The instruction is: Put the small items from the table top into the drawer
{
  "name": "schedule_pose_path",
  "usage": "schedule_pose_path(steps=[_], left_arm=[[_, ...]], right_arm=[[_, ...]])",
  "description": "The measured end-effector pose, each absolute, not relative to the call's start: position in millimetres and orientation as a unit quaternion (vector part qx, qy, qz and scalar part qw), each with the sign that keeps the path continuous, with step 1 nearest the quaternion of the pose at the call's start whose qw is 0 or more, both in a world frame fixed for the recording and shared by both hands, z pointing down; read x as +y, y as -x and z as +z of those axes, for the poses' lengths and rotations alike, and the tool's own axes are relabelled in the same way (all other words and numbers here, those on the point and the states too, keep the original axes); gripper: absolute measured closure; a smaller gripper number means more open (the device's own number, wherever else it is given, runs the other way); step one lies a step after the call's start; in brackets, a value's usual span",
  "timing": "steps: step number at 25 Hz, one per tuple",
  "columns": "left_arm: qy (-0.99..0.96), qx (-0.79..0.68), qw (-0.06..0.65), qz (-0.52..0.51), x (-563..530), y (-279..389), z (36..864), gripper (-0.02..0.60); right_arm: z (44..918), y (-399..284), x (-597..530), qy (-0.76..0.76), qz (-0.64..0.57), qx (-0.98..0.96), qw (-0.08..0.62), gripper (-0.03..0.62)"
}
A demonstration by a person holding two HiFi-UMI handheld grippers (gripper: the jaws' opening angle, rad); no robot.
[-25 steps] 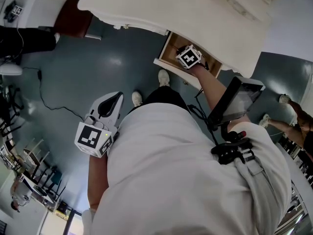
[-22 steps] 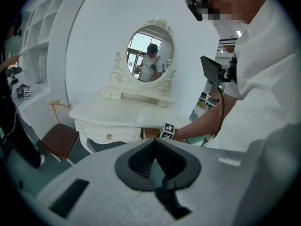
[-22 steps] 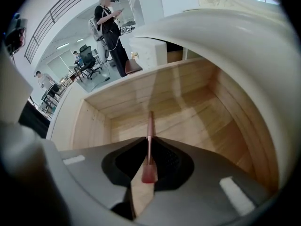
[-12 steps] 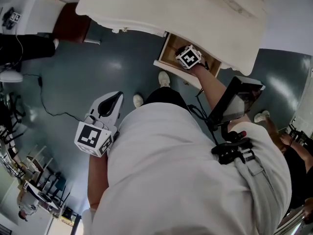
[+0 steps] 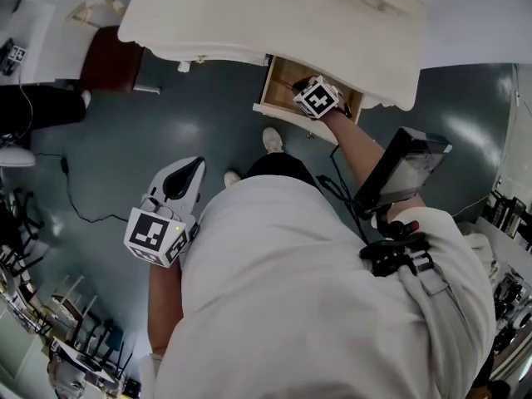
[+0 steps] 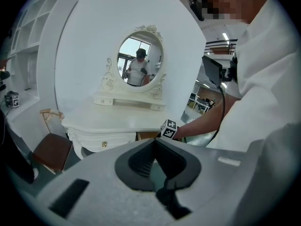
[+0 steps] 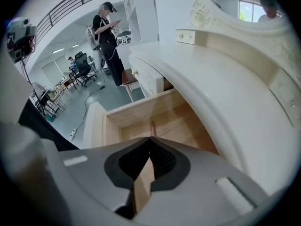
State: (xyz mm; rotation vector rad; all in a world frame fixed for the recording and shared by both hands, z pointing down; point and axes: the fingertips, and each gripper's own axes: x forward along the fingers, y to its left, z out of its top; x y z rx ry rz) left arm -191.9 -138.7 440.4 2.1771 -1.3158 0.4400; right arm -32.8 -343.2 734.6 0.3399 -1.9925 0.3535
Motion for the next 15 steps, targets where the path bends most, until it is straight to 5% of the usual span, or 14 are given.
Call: schedule_pose_path(steps=[15], left_arm=[[-0.847,-0.453,0.24,0.142,-74.8,206.7,423.9,0.58]], right_arm=[[627.5,25.9,-267.1,-0.207,0.134,-0.85,0.465,0.592]])
